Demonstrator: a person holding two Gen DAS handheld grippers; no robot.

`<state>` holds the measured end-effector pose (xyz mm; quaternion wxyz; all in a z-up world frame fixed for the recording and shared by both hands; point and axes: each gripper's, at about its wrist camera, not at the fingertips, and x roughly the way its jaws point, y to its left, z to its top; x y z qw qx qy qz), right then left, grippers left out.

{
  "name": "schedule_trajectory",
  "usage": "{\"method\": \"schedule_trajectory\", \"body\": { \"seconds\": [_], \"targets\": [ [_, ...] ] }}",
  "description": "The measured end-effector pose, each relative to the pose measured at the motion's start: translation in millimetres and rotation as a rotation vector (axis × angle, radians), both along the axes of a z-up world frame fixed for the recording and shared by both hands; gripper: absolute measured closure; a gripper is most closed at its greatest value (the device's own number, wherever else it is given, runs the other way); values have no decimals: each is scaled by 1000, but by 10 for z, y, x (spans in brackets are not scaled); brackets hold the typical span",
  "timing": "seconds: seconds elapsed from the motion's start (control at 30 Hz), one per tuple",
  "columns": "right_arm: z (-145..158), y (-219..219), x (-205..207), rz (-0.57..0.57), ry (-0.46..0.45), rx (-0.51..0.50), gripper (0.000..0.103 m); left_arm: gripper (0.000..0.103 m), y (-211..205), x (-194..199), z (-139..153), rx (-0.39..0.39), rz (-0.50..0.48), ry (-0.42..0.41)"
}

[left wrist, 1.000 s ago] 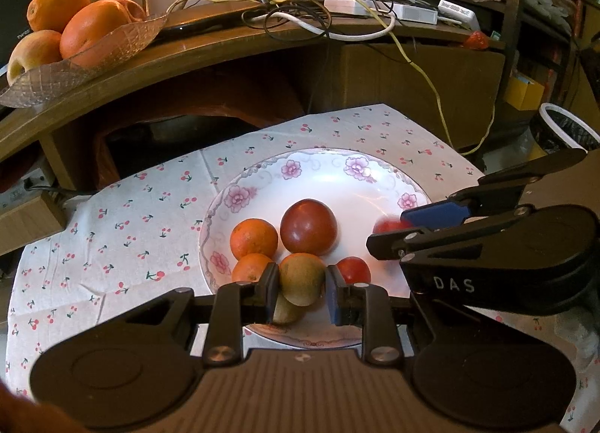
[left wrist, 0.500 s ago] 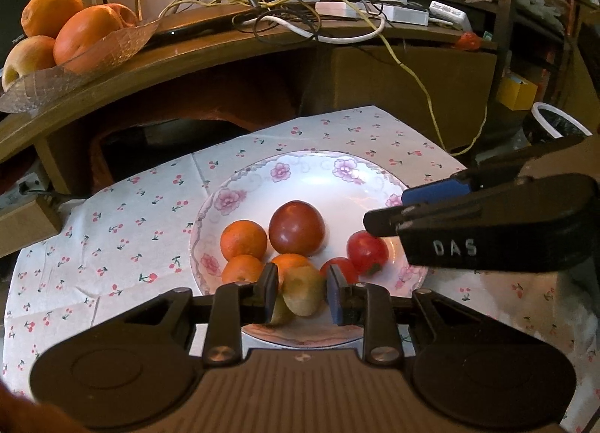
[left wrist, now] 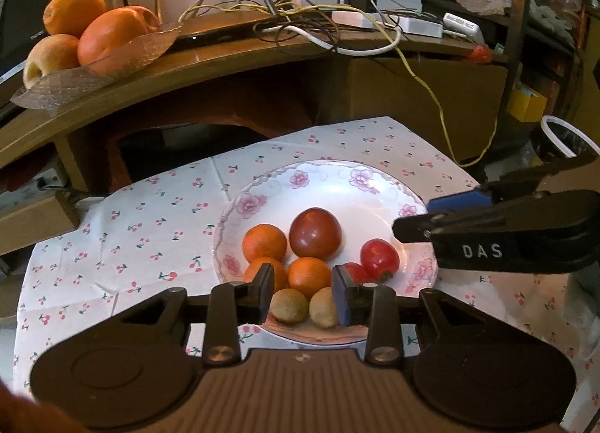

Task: Organize fruits

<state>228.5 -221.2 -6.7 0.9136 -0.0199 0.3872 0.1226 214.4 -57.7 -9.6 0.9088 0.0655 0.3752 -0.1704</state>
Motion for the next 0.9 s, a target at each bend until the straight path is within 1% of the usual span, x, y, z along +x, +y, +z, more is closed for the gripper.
{"method": "schedule_trajectory", "body": {
  "seconds": [0.17, 0.27, 0.37, 0.43, 0.47, 0.57, 0.63, 0.77, 0.9],
  "targets": [
    [-6, 15, -42, 2, 12, -12, 65, 56, 62, 14, -21, 4, 37, 14],
    [9, 21, -66, 1, 15, -13, 64, 51, 114, 25, -18, -15, 64, 29],
    [31, 38, -93, 7, 14, -11, 64, 42, 146, 22, 3, -25, 85, 28],
    [40, 52, -115, 9, 16, -9, 62, 30, 161, 8, 17, -27, 96, 22],
    [44, 59, -126, 9, 17, -8, 59, 29, 173, 2, 24, -28, 102, 18],
    [58, 79, -163, 14, 21, -5, 59, 21, 194, -6, 38, -28, 119, 15],
    [70, 94, -183, 20, 20, -3, 59, 14, 205, -1, 40, -25, 134, 15],
    [73, 106, -193, 24, 22, -2, 59, 10, 207, -2, 25, -11, 148, 10],
    [53, 81, -191, 14, 35, -7, 58, 3, 203, -2, 20, 7, 164, 9]
  ]
}}
